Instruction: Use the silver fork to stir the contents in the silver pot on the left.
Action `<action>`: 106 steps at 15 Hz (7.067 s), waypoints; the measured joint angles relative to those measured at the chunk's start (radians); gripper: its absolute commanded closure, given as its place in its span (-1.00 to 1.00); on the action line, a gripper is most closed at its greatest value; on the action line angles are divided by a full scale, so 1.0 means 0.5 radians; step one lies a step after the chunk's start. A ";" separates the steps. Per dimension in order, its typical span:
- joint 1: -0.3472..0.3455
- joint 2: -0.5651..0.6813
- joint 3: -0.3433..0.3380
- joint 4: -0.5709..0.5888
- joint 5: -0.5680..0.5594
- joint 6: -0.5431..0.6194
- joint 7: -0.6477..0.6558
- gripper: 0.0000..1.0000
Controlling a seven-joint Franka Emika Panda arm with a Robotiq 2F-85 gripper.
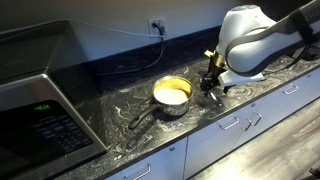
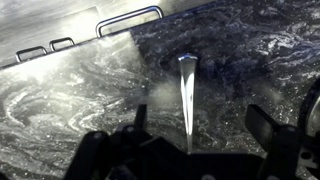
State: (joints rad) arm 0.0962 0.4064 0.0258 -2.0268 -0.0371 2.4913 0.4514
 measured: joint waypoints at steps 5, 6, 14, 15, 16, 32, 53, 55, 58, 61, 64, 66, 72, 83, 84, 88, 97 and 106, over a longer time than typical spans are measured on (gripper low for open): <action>0.000 0.009 -0.002 -0.017 0.059 0.025 -0.001 -1.00; 0.000 0.012 -0.002 -0.019 0.067 0.030 -0.001 -0.87; 0.001 0.045 -0.013 -0.021 0.087 0.059 -0.001 0.33; 0.001 0.054 -0.017 -0.021 0.087 0.068 -0.001 0.36; 0.003 0.062 -0.022 -0.021 0.087 0.078 -0.001 0.49; 0.087 -0.443 -0.109 -0.284 -0.014 -0.184 0.015 0.93; 0.061 -0.920 0.061 -0.207 0.978 -1.538 0.259 0.93; 0.059 -0.880 0.061 -0.147 1.214 -1.573 0.237 0.93; 0.057 -0.742 0.061 -0.062 1.570 -1.566 0.140 0.93; 0.041 -0.565 0.061 0.007 1.944 -1.539 0.027 0.93; 0.016 -0.446 0.059 0.041 2.204 -1.537 -0.092 0.72; 0.015 -0.435 0.059 0.041 2.198 -1.537 -0.092 0.93; -0.004 -0.421 0.041 0.030 2.461 -1.398 0.039 0.93; -0.044 -0.201 0.034 0.033 3.482 -0.982 0.165 0.93; -0.033 -0.168 0.039 0.034 3.553 -0.898 0.162 0.93; 0.003 -0.087 0.057 0.042 3.717 -0.636 0.158 0.72; 0.003 -0.043 0.066 0.057 3.735 -0.597 0.159 0.93; 0.027 0.179 0.072 0.265 3.761 -0.443 0.111 0.93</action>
State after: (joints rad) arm 0.1098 0.4957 0.0616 -1.8943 1.8436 2.2697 0.5067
